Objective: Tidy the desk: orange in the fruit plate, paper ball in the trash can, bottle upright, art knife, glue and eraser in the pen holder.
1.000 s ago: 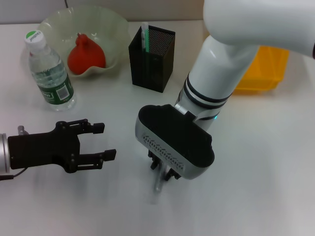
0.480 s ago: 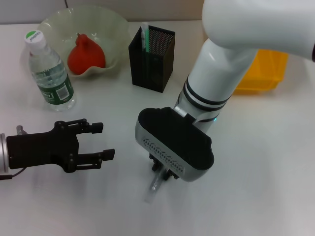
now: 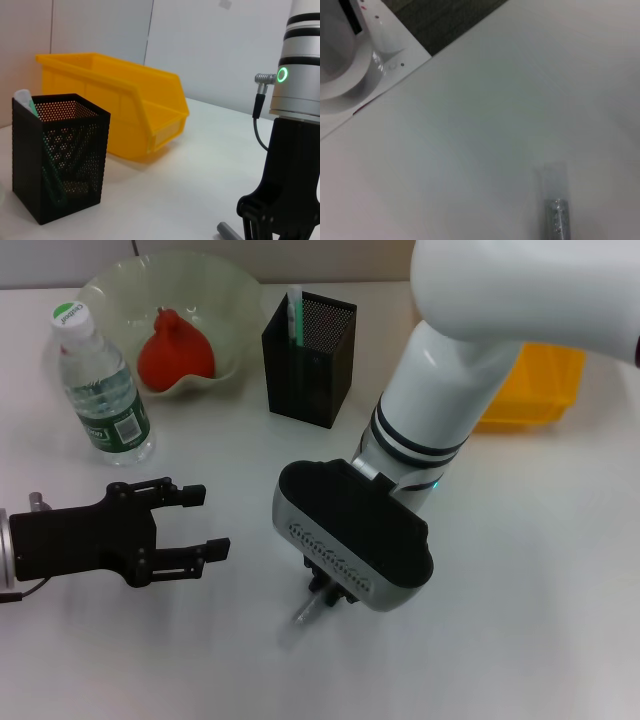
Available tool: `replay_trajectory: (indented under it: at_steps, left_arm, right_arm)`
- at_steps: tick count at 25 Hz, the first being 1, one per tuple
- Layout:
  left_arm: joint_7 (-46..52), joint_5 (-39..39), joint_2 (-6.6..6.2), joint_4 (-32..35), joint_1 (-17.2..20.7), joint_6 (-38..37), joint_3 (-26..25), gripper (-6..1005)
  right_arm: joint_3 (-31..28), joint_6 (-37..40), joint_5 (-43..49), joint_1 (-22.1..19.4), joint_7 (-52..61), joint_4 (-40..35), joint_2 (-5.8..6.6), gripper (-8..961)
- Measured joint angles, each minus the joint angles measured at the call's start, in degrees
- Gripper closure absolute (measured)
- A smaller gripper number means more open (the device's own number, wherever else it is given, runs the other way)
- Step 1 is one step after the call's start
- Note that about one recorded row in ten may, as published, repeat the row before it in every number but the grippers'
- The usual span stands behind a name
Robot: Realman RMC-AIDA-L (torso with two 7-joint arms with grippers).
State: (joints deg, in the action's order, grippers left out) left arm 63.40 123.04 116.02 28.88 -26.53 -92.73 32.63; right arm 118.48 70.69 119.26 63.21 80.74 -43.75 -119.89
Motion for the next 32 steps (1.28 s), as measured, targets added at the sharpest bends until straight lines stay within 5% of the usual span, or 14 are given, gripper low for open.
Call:
replay_trajectory:
  at_steps: [11, 22, 32]
  left_arm:
    - [0.3, 0.0, -0.20, 0.0, 0.5, -0.3, -0.8, 214]
    - [-1.5, -0.6, -0.24, -0.4, 1.3, -1.7, -2.5, 214]
    - [-6.0, -3.8, 0.77, -0.6, 2.9, -4.4, -2.6, 214]
  right_arm:
    - [-14.1, 8.2, 5.4, -2.0, 2.1, -1.9, 0.35, 807]
    - [-33.3, 9.1, 7.5, -10.9, 2.9, -5.6, 0.57, 813]
    - [-48.0, 9.0, -12.5, -22.4, -7.6, -5.3, 0.60, 813]
